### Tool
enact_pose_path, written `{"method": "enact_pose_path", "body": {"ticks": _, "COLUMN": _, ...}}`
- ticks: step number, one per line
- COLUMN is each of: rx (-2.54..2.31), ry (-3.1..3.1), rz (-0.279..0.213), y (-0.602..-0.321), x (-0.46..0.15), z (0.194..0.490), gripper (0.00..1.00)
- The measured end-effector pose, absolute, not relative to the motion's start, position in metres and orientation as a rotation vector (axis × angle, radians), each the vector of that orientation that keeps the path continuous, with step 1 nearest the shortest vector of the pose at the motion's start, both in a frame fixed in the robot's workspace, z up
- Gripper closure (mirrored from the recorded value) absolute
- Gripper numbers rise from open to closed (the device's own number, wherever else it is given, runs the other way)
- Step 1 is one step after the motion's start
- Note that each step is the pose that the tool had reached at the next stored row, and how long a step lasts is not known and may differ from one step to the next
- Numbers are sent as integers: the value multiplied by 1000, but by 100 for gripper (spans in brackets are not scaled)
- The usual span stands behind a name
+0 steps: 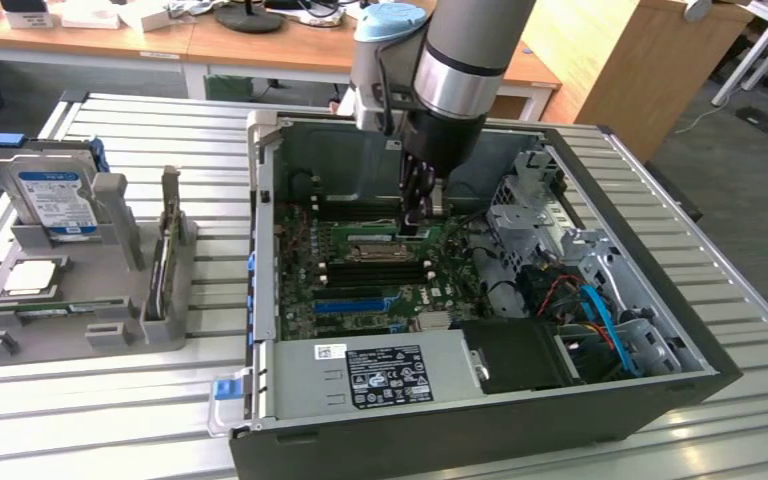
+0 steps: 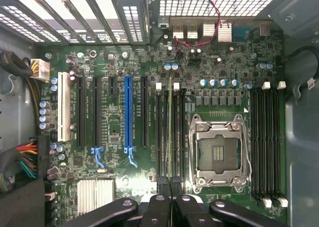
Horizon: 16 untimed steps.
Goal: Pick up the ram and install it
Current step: 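Insert the ram into the slot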
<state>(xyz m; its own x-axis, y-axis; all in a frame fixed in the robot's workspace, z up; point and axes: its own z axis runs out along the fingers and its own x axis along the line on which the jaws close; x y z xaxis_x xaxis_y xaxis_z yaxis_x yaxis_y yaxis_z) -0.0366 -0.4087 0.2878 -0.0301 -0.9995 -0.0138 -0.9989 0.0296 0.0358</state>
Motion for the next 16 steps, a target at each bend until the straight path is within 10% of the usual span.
{"method": "enact_pose_path", "body": {"ticks": 16, "rx": 2177, "ry": -2243, "rz": -55, "y": -409, "x": -37, "z": 272, "gripper": 88}}
